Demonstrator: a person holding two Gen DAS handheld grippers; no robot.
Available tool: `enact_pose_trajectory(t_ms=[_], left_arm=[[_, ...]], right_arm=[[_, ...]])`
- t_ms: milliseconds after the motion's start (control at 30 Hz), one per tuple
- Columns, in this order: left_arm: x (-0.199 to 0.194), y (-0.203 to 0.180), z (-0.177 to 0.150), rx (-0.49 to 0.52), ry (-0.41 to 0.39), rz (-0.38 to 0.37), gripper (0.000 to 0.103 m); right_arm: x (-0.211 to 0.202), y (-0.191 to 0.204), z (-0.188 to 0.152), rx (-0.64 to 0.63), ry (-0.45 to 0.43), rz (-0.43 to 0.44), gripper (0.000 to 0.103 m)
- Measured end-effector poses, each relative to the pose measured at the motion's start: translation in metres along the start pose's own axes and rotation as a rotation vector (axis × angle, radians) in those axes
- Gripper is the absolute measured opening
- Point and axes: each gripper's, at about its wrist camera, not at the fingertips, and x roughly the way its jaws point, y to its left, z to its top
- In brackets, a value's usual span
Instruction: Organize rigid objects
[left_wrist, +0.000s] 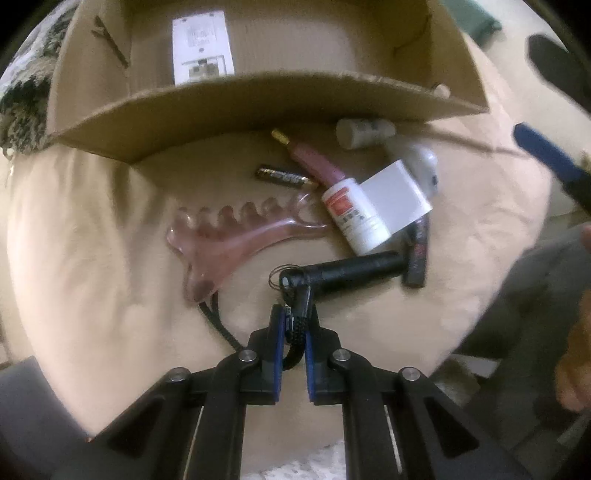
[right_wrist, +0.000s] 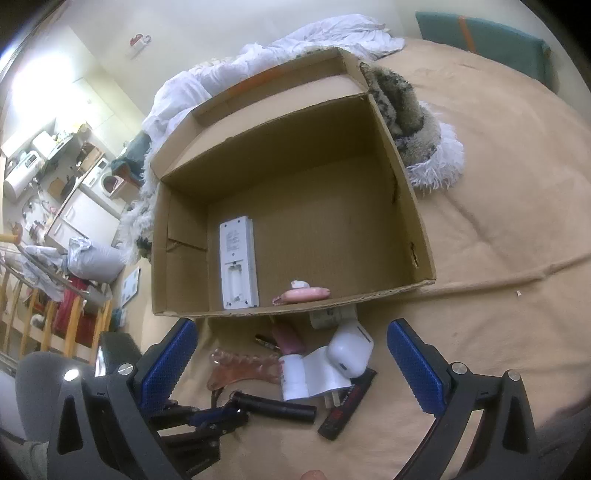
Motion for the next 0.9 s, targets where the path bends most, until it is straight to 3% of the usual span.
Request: enact_pose_trajectory(t_ms=[167,300,467,600,800,900], left_arm=[[-0.013,0.007,-0.001,-0.011,-0.03,-0.003,0.009],[-0.016,0.016,-0.013,-0.033,-0.002,-0.01,0.009],[-0.027,0.018,-0.011,-0.022,-0.043,-0.02,0.009],[-0.024,0.032,-0.01,-0.062,-0.015,-0.021,0.009],[-0.036,0.047,-0.005,-0.137,-0.041,-0.125,0.009],[-0.042,0.045,-0.006,-0.138,-0.071,-0.138,0.009]], right_arm=[[0.0,-0.001,-0.001,0.011,0.003,0.009,0.103],[0.002,-0.001,-0.001,0.012,0.007,0.011,0.103],[0.002,-0.001,-0.001,0.015,0.005,0.01,0.103],[0.004,0.0,-0.001,0.015,0.009,0.006,0.103],[0.006,0.002,-0.001,0.003,0.017,-0.002,0.103],[0.005,0.0,-0.002,0.006,0.018,-0.005,0.103]])
